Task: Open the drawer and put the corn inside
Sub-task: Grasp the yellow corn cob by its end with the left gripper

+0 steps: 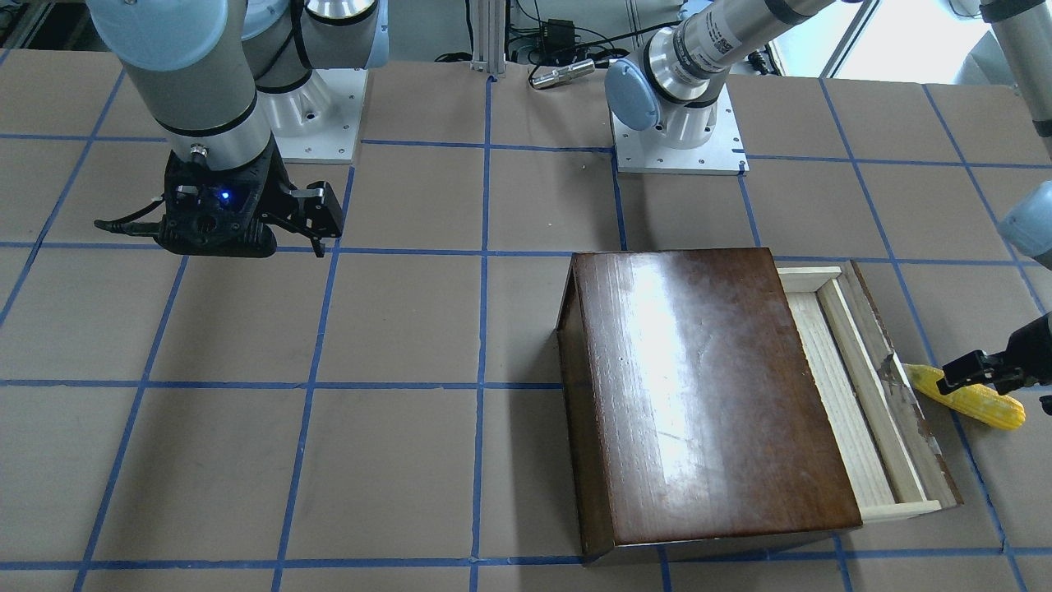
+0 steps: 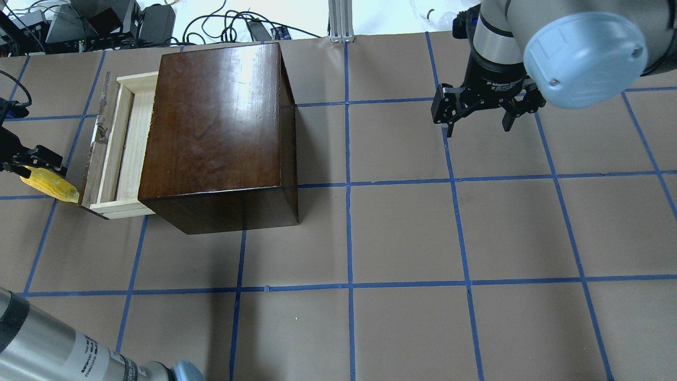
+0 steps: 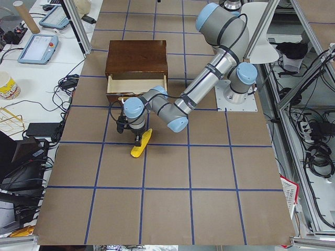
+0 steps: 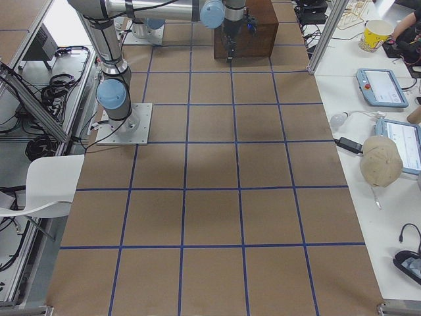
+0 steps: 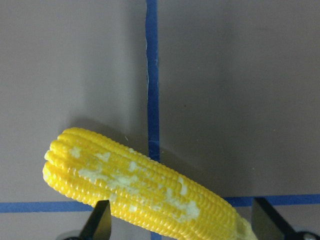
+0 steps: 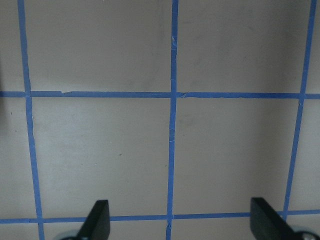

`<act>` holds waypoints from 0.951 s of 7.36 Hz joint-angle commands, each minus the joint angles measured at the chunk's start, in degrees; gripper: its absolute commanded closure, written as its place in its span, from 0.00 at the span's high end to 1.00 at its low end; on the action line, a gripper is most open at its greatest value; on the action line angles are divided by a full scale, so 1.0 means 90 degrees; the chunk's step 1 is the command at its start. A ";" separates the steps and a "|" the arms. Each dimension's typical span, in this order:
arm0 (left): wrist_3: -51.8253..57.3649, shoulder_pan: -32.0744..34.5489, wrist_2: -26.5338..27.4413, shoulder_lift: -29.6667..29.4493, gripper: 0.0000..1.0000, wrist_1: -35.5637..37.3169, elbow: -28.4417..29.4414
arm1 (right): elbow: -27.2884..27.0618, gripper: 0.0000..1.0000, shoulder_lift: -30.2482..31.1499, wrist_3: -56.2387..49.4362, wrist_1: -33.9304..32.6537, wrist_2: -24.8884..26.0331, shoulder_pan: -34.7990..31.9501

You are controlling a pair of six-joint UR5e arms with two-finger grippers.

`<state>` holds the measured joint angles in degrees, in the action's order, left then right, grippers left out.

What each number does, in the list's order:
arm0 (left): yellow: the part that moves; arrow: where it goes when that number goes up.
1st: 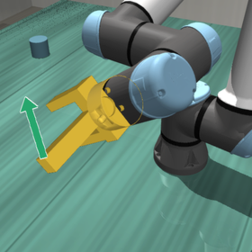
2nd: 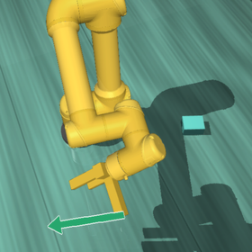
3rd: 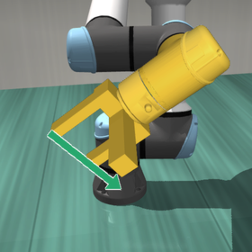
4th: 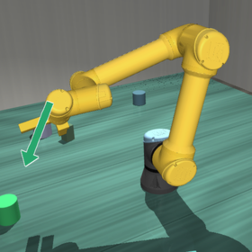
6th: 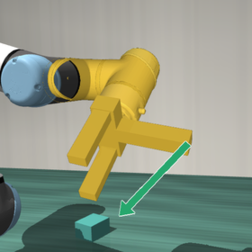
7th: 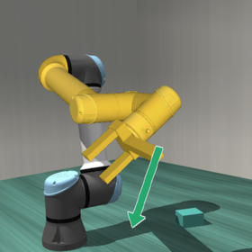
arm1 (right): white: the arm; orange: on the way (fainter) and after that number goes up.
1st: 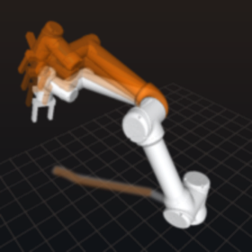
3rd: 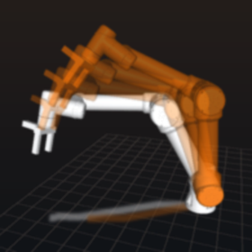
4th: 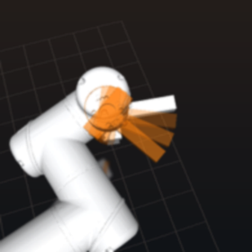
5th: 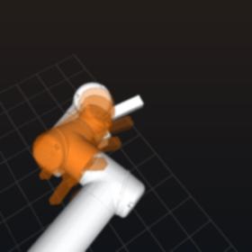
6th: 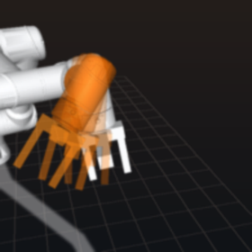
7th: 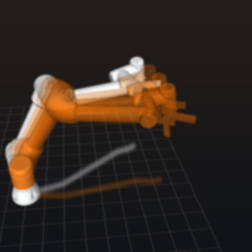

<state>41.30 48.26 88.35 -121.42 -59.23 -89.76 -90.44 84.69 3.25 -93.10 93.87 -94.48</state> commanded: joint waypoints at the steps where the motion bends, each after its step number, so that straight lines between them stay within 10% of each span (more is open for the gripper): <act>1: -0.0291 -0.0136 0.0008 -0.0005 1.00 0.0096 -0.0007 | 0.0000 1.00 0.0004 0.0000 0.0003 0.0000 0.0000; 7: -0.0946 -0.0186 -0.0041 -0.0161 1.00 0.0292 0.0003 | 0.0000 1.00 -0.0005 0.0000 0.0003 0.0000 0.0000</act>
<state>33.74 46.58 88.15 -122.73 -56.63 -89.79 -90.41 84.65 3.25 -93.14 93.87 -94.48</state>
